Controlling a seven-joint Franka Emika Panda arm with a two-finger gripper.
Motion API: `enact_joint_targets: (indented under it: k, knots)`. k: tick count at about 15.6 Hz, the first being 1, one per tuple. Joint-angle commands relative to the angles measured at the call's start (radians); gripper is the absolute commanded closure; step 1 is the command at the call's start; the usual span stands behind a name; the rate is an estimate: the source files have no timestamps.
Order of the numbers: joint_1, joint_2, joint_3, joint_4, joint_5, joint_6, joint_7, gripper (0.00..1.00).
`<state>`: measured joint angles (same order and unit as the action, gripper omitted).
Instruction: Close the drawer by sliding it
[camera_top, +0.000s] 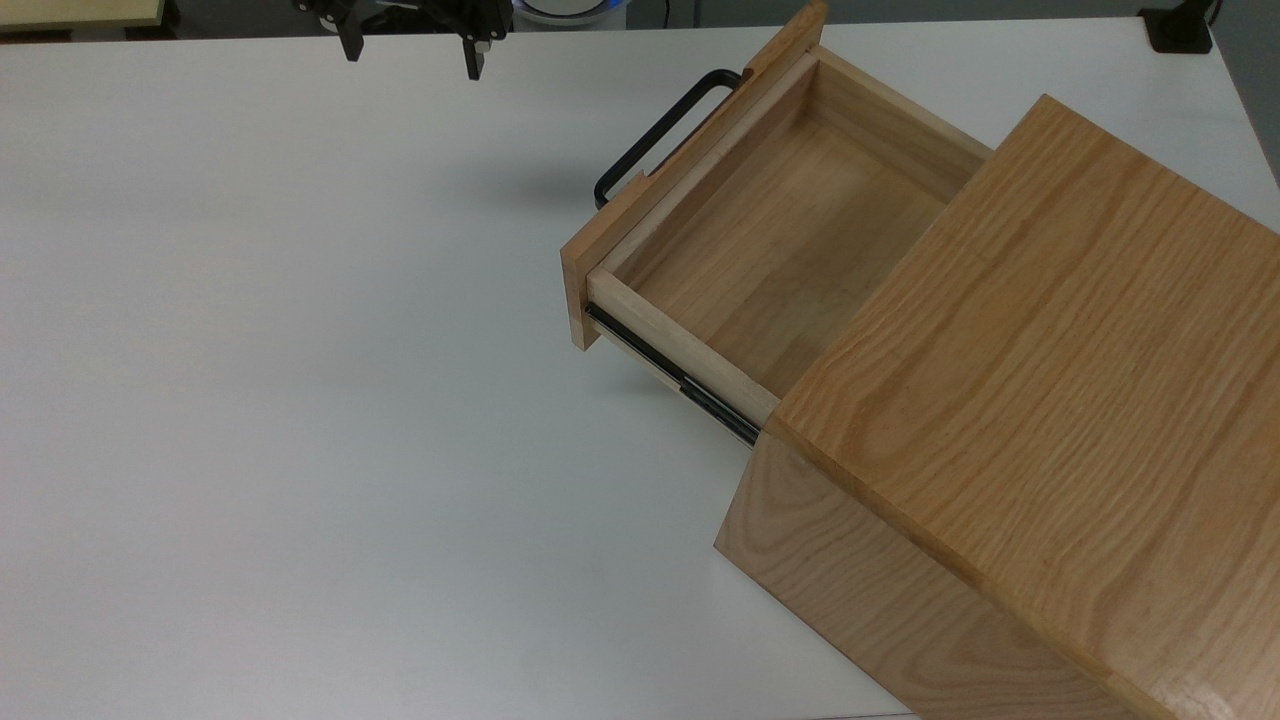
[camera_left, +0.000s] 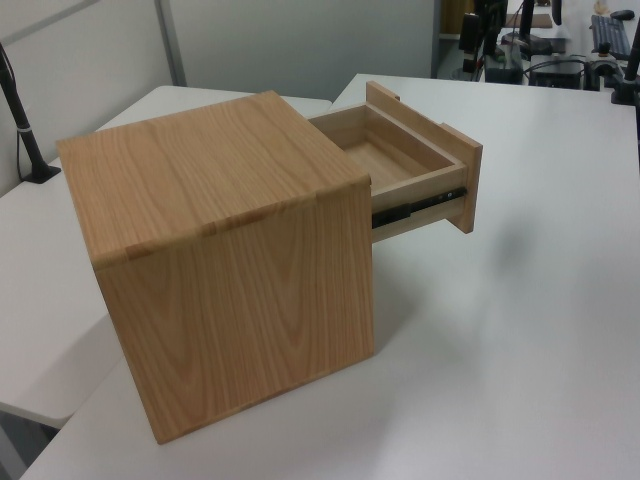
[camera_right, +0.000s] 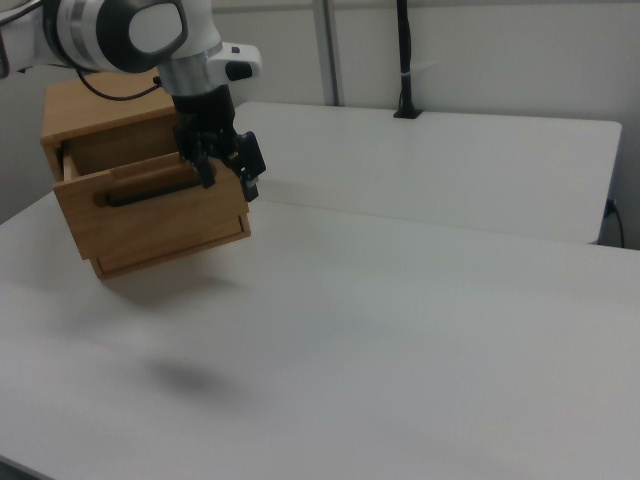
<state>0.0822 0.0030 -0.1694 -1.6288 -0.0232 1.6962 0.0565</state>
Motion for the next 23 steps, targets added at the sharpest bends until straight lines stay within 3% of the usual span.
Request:
enact_joint_targets:
  k: [1,11,13,17,20,22,23]
  knots:
    - [0.002,0.002,-0.001,0.021,-0.007,-0.038,-0.004,0.00]
    - [0.002,0.003,0.004,0.018,-0.009,-0.047,-0.004,0.00]
    - [0.002,0.006,0.004,0.017,-0.009,-0.047,-0.030,0.04]
    - [0.011,0.012,0.005,0.009,-0.009,-0.110,-0.404,0.07]
    - [0.027,0.012,0.005,0.007,-0.011,-0.138,-0.520,0.07]
    - [0.077,0.012,-0.002,-0.002,-0.026,-0.136,-0.543,0.15]
    - [0.103,0.012,-0.007,-0.008,-0.030,-0.135,-0.582,0.28]
